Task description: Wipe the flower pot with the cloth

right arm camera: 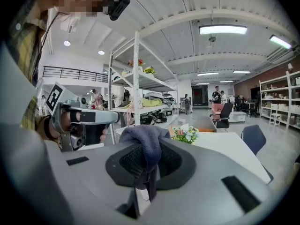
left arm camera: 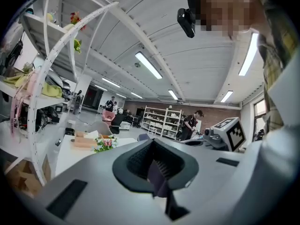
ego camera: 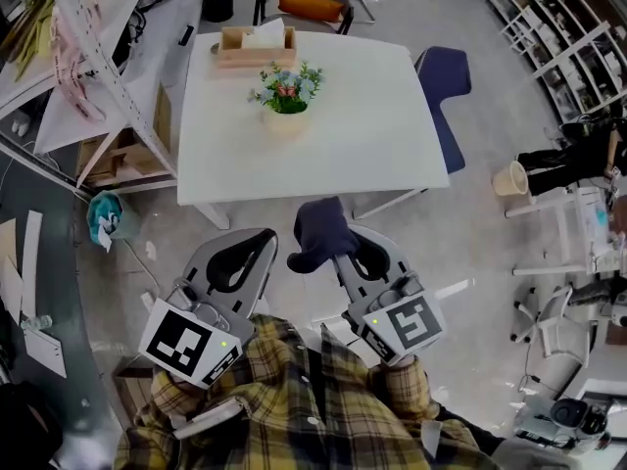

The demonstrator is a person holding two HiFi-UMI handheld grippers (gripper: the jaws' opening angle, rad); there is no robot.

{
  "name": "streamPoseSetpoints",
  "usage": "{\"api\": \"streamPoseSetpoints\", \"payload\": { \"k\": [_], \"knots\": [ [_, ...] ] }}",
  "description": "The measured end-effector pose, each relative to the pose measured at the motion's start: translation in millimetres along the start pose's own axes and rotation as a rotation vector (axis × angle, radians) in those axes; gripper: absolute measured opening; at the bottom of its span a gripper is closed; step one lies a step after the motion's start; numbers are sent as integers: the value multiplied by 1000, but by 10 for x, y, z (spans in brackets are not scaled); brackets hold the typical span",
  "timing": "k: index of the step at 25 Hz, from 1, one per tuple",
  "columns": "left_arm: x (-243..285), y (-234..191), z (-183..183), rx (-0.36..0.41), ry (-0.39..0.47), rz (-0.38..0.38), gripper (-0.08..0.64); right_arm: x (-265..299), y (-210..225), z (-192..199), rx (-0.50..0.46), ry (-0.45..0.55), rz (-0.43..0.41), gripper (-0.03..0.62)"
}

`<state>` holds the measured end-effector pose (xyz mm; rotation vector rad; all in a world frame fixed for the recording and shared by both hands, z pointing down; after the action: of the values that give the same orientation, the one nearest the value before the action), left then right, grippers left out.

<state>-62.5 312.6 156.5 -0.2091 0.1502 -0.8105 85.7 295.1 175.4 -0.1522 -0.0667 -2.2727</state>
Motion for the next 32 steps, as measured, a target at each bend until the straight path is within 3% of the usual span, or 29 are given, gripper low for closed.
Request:
{"api": "streamPoseSetpoints", "payload": {
  "k": [7,16,25,32],
  "knots": [
    [226,-666,-30,-31,-48,31,9,583,267,62,55,-41,83,23],
    [735,-1094,103,-77,-106,38,9,988,819,116,95,-71,135,23],
    [1608,-1398,-56,-35,-64,-32,9,1422,1678,41,90,-62,66,23],
    [2007,-1457,-58,-39,-60,-134,9,1587,2292,-56,63,-69,-14,23]
  ]
}}
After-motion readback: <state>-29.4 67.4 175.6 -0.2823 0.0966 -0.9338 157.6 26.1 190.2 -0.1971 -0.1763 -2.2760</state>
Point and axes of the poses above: the fingertips, and each gripper's own axes: x forward along the fingers, y to its right, z out of its underside, the point moved 5 cm from there along -x, backward along the fingers, and after that the axes turned 7 degrees about y, right-handed, at the moved point
